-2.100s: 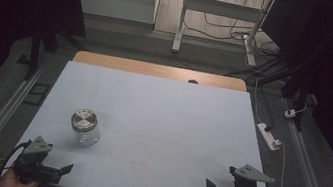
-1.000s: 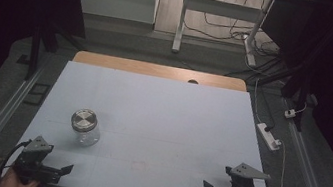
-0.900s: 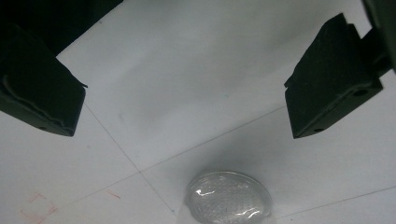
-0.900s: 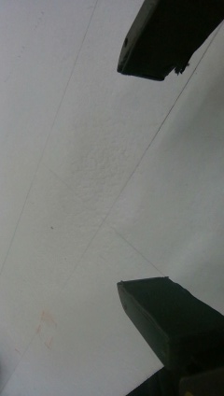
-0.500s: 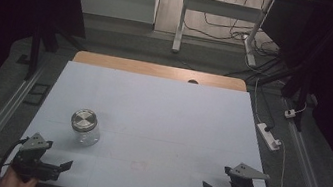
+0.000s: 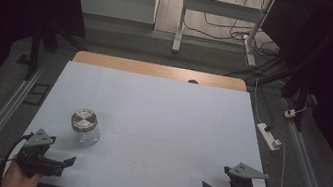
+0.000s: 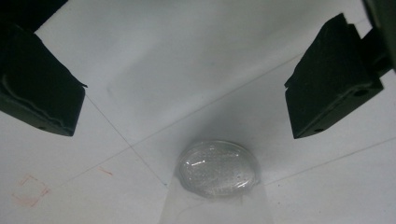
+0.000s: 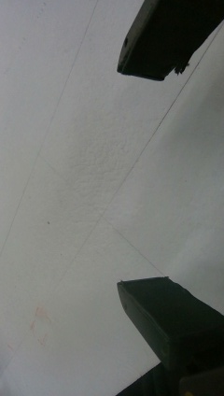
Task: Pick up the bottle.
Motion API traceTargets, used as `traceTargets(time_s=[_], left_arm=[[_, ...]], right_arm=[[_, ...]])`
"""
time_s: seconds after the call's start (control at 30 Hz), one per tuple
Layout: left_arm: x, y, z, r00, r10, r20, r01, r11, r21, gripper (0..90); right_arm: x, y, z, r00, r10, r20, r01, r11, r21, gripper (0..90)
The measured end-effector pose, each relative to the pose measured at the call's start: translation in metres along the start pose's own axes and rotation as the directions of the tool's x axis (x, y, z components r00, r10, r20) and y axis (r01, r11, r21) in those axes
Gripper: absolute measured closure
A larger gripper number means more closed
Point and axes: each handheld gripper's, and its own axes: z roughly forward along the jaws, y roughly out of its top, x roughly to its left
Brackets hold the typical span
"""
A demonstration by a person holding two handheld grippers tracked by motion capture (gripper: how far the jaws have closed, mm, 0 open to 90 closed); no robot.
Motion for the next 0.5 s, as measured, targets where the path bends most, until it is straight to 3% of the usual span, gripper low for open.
traceTargets(time_s=[0.33,0.5], left_arm=[[0.009,0.006,0.008,0.9985,0.038,0.039,-0.036,0.9986,-0.038,0.0],[0.013,0.01,0.013,0.999,0.036,0.027,-0.034,0.9983,-0.047,0.0]], right_arm=[[0.0,0.0,0.001,1.0,-0.004,0.002,0.004,1.0,0.004,0.0],[0.0,0.0,0.001,1.0,0.005,0.006,-0.005,1.0,0.003,0.0]])
